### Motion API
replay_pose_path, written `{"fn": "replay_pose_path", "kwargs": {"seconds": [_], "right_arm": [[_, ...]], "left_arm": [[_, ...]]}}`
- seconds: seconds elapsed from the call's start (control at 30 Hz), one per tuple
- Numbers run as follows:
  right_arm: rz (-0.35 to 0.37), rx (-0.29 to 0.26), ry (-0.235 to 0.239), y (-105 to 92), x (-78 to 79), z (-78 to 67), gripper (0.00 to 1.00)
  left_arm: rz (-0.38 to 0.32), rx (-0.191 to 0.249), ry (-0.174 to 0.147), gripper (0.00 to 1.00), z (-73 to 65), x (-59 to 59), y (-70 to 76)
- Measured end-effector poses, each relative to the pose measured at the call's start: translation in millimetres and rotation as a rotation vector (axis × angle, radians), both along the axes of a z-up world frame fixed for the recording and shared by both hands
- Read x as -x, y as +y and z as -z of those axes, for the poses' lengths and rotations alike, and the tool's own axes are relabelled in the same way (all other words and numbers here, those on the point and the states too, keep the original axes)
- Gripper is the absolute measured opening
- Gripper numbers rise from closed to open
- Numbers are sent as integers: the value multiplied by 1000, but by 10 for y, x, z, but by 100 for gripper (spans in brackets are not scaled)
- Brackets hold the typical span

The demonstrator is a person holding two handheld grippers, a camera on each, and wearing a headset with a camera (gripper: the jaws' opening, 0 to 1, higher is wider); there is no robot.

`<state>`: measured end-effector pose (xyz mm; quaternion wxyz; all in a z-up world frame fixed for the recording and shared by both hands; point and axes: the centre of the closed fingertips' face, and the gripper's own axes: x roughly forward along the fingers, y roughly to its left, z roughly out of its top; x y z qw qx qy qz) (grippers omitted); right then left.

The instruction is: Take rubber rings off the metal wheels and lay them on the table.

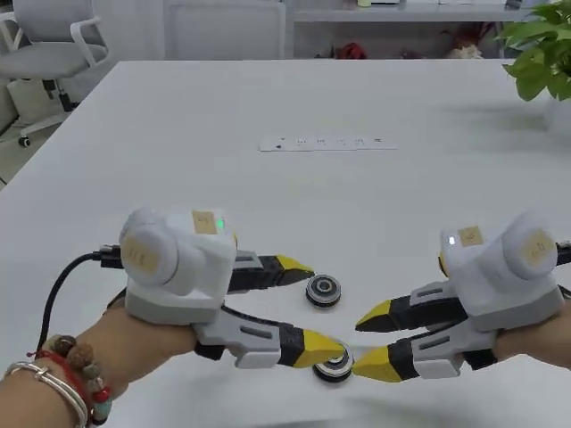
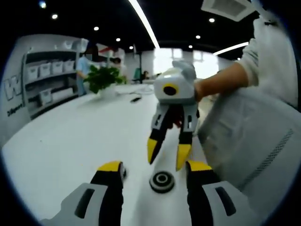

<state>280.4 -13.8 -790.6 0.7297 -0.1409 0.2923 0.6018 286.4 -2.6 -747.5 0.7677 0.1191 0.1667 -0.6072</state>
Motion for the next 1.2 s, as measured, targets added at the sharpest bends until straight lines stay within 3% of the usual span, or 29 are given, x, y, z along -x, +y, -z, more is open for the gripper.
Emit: {"fn": "replay_pose_path", "kwargs": {"seconds": [0.27, 0.5, 0.7, 0.77, 1.0, 1.1, 1.2], "right_arm": [[-16, 39, -8, -8, 24, 76, 24], [-26, 70, -13, -14, 30, 148, 22], [-38, 82, -20, -9, 49, 169, 20], [-39, 79, -23, 10, 48, 162, 20], [-44, 83, -41, 52, 51, 174, 19], [-46, 85, -40, 52, 51, 180, 19], [-45, 85, -43, 49, 51, 180, 18]], "left_arm": [[38, -31, 7, 41, 175, 93, -81], [17, -86, -13, 33, 335, 61, -70], [42, -103, -28, 21, 378, 95, -83], [38, -108, -12, 22, 397, 97, -85], [32, -116, -18, 20, 433, 86, -80], [53, -127, -47, 15, 449, 107, -95], [53, -133, -56, 15, 454, 98, -88]]}}
